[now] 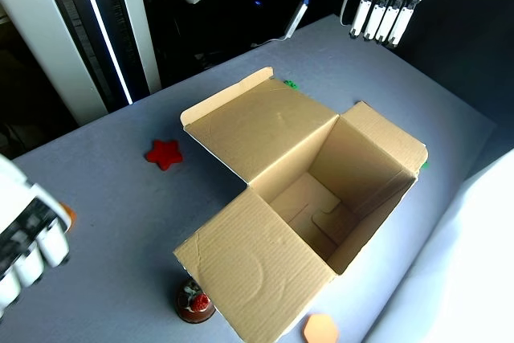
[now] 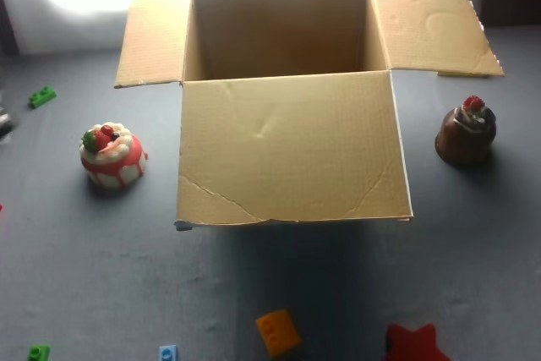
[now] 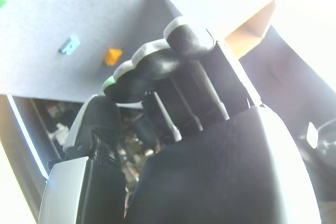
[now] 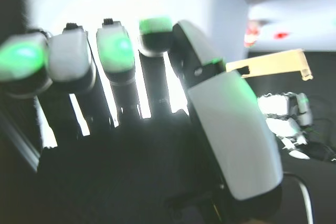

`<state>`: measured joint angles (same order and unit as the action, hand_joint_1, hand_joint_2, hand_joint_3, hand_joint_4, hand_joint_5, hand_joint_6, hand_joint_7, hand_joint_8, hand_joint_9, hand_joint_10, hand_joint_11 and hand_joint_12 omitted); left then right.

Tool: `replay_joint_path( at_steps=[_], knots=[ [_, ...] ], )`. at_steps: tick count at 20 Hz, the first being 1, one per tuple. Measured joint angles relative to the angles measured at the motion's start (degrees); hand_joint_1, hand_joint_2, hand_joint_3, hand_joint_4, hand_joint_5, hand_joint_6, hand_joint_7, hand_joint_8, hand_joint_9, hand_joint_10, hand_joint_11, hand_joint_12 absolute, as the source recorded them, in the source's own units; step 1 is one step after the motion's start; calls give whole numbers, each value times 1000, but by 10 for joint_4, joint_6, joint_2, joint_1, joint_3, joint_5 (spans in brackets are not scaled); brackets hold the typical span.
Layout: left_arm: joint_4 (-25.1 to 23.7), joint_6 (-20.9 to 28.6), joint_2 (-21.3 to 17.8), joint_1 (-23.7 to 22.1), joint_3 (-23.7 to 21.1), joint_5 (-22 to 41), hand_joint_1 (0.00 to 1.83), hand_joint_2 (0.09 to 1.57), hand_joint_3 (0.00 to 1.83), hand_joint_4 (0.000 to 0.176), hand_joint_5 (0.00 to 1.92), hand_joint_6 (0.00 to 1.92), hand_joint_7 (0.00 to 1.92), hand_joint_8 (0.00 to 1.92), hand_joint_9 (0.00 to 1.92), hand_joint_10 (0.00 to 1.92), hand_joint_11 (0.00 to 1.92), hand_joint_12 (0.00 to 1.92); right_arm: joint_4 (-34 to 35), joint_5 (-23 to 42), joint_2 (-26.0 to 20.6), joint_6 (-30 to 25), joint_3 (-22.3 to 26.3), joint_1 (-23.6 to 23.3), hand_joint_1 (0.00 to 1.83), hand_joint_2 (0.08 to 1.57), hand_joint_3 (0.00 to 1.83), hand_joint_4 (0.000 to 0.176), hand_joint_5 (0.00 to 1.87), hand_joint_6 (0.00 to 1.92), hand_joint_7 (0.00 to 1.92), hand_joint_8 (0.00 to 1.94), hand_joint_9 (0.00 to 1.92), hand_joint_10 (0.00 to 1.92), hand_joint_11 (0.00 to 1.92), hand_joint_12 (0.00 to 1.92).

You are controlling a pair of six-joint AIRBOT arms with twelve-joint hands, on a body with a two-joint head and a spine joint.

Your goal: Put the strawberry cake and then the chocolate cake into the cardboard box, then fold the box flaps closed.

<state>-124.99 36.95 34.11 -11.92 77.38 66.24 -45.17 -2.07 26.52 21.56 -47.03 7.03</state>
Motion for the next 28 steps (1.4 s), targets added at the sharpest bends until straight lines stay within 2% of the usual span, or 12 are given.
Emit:
replay_joint_path(
  at_steps=[3, 9, 12, 13, 16, 17, 19, 21, 24, 25, 26, 28],
  knots=[
    [10, 0, 1, -1, 5, 7, 346, 1191, 3, 45, 137, 5, 156, 0, 212, 13, 0, 800, 0, 14, 2, -2, 5, -8, 216, 1147, 11, 3, 78, 24, 96, 7, 86, 54, 44, 28],
    [-18, 0, 1, -1, 12, 6, 379, 1132, 0, 53, 51, 0, 105, 0, 172, 0, 0, 771, 17, 12, 1, -3, 3, -18, 373, 1085, 0, 0, 3, 0, 96, 4, 129, 23, 0, 542],
    [-30, 1, 1, -1, 11, 6, 477, 1062, 0, 63, 40, 3, 85, 6, 169, 6, 0, 743, 91, 7, 3, -3, -13, -24, 636, 1028, 0, 16, 0, 0, 4, 0, 39, 0, 0, 152],
    [-34, 1, 1, -1, 11, 7, 547, 1035, 0, 84, 28, 1, 84, 3, 169, 4, 0, 716, 125, 7, 3, -3, -23, -25, 744, 1018, 0, 25, 0, 0, 0, 0, 7, 0, 0, 30],
    [-46, 11, 2, -9, 16, 18, 562, 1029, 0, 89, 25, 0, 84, 3, 169, 4, 0, 710, 256, -3, 3, -2, -52, -24, 767, 1015, 0, 26, 0, 0, 0, 0, 1, 0, 0, 5],
    [-22, 11, 10, 17, 22, 13, 797, 998, 0, 90, 36, 3, 58, 0, 124, 1, 0, 633, 285, -6, 3, -2, -60, -17, 949, 1008, 0, 51, 0, 0, 0, 0, 0, 0, 0, 0],
    [-21, 14, 22, 37, 26, 13, 1022, 1039, 0, 77, 0, 0, 1, 0, 36, 0, 0, 372, 291, -9, 4, 6, -60, -16, 1224, 964, 0, 77, 0, 0, 0, 0, 0, 0, 0, 0],
    [7, 3, 30, 62, 33, -2, 1181, 982, 0, 82, 0, 0, 0, 0, 28, 0, 0, 333, 291, -9, 8, 14, -60, -16, 1234, 985, 0, 65, 0, 0, 0, 0, 0, 0, 0, 0],
    [49, -12, 41, 87, 37, -18, 1193, 978, 0, 69, 0, 0, 0, 0, 1, 0, 0, 311, 291, -8, 8, 14, -60, -16, 1277, 985, 0, 67, 0, 0, 0, 0, 0, 0, 0, 0],
    [69, -18, 47, 99, 37, -26, 1201, 970, 0, 59, 0, 0, 0, 0, 15, 5, 0, 411, 291, -6, 8, 23, -59, -16, 1278, 985, 0, 68, 0, 0, 0, 0, 0, 0, 0, 0],
    [83, -23, 50, 107, 37, -29, 1216, 967, 0, 51, 4, 2, 0, 0, 25, 8, 0, 431, 291, -4, 8, 26, -59, -16, 1302, 981, 0, 86, 0, 0, 0, 0, 0, 0, 0, 0],
    [108, -36, 54, 132, 32, -40, 1206, 979, 0, 49, 22, 7, 0, 0, 33, 10, 0, 436, 291, -3, 8, 29, -59, -16, 1297, 1001, 0, 83, 0, 0, 0, 0, 0, 0, 0, 0]
  ],
)
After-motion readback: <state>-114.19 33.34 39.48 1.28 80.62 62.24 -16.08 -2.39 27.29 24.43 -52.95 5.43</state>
